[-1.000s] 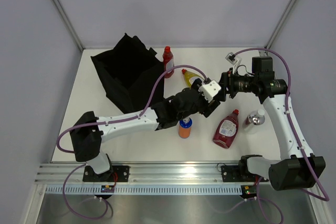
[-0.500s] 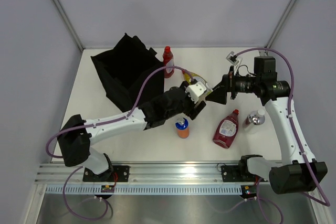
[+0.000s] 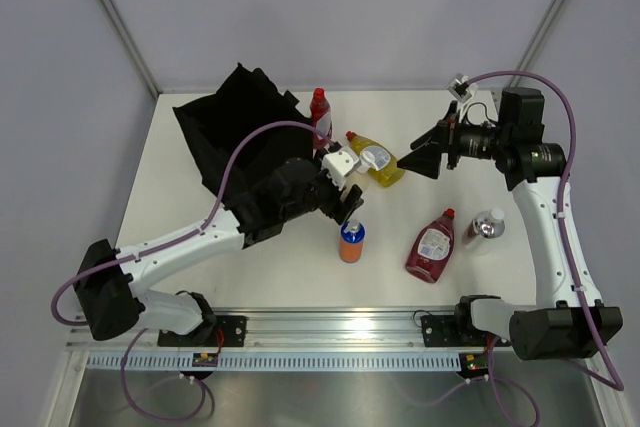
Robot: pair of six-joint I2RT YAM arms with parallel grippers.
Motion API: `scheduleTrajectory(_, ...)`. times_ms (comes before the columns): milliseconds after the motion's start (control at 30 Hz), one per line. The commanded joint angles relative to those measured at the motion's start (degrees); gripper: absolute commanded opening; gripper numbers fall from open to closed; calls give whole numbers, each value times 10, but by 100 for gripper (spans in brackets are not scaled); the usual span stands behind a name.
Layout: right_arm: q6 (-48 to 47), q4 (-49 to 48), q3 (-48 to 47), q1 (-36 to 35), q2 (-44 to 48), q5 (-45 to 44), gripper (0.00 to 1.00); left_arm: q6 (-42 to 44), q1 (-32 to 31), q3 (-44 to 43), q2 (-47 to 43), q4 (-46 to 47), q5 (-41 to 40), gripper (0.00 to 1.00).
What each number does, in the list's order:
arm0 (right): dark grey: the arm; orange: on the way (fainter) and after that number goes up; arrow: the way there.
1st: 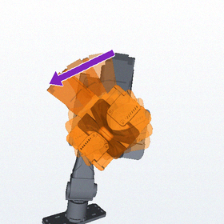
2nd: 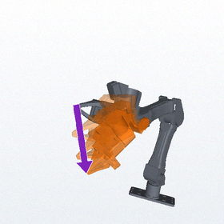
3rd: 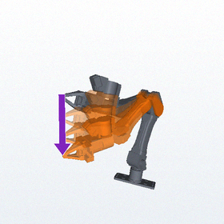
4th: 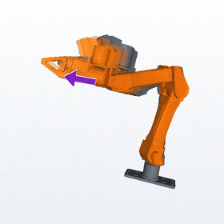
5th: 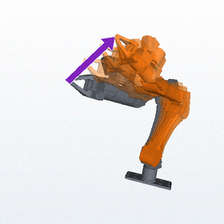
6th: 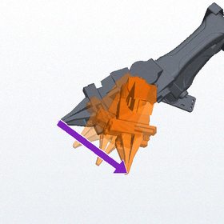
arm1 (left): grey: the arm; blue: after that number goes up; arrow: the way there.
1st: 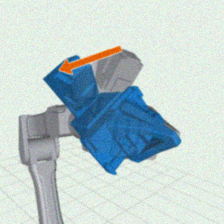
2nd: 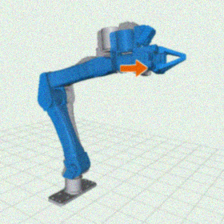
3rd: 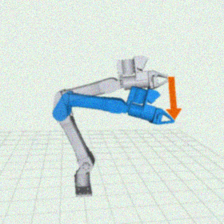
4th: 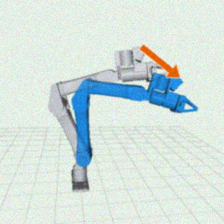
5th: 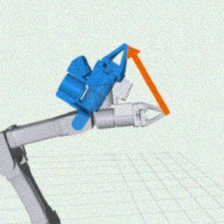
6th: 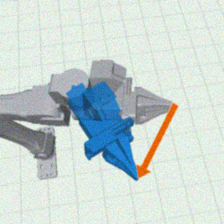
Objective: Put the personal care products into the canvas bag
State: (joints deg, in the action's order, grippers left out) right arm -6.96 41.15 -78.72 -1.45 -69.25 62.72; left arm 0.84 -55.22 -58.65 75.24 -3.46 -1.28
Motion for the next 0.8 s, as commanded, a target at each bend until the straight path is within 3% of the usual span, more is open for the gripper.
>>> scheduleTrajectory(0,17,-27,-20,9,9,25,99,-6,24,-42,-47,82,24,0)
scheduleTrajectory(300,21,-52,21,73,60,87,99,-5,79,-153,-89,-4,22,0)
scheduleTrajectory(600,-27,-45,95,78,58,79,100,-57,222,-230,-71,21,-3,0)
scheduleTrajectory(767,-42,-57,133,78,40,99,100,-131,317,-278,-3,36,-58,0)
